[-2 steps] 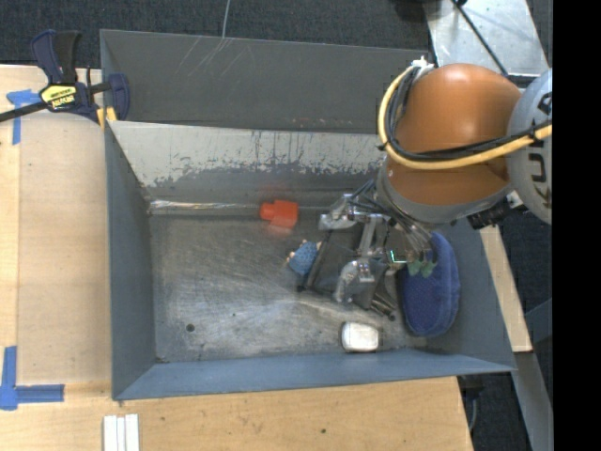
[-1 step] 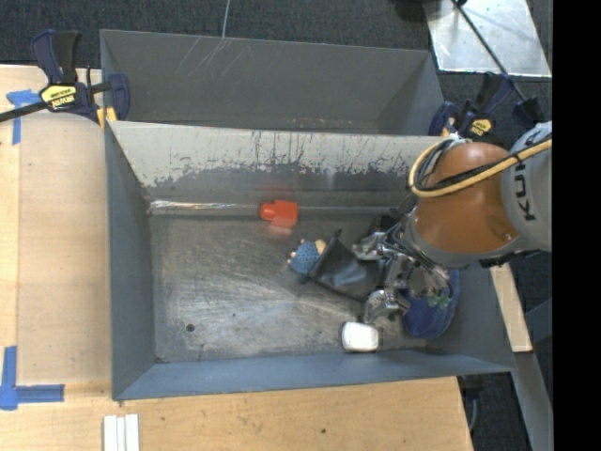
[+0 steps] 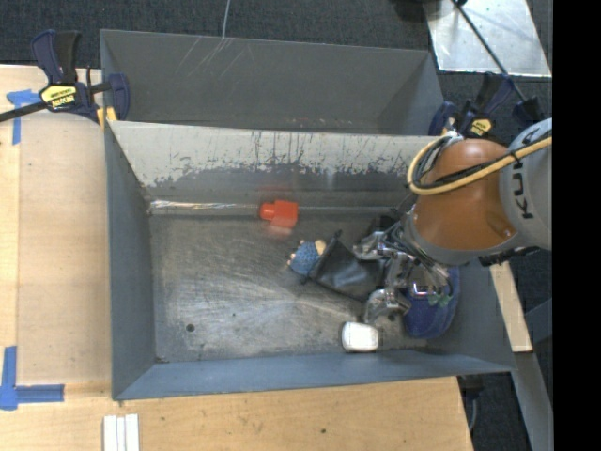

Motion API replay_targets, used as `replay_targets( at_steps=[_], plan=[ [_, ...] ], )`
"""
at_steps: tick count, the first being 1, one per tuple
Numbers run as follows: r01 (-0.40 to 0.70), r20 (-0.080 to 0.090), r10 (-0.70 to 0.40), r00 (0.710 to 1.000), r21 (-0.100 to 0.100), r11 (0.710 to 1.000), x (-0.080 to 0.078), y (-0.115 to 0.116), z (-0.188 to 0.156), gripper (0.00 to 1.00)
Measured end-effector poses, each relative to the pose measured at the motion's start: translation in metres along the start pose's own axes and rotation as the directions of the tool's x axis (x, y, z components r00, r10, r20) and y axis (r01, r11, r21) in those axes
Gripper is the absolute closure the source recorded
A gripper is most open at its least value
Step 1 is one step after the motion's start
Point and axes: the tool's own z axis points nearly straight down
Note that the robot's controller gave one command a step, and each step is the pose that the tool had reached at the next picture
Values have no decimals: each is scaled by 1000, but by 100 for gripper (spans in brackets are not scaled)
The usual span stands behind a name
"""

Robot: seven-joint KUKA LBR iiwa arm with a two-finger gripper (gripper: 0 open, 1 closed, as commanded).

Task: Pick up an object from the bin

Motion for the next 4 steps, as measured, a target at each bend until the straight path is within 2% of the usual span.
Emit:
replay_targets(
  at_steps=[3,4],
  plan=[
    [0,0,0,1000,2,1000,-2,1,-1,0],
    [1,8,-1,1000,-1,1000,-6,3,-5,100]
  ],
)
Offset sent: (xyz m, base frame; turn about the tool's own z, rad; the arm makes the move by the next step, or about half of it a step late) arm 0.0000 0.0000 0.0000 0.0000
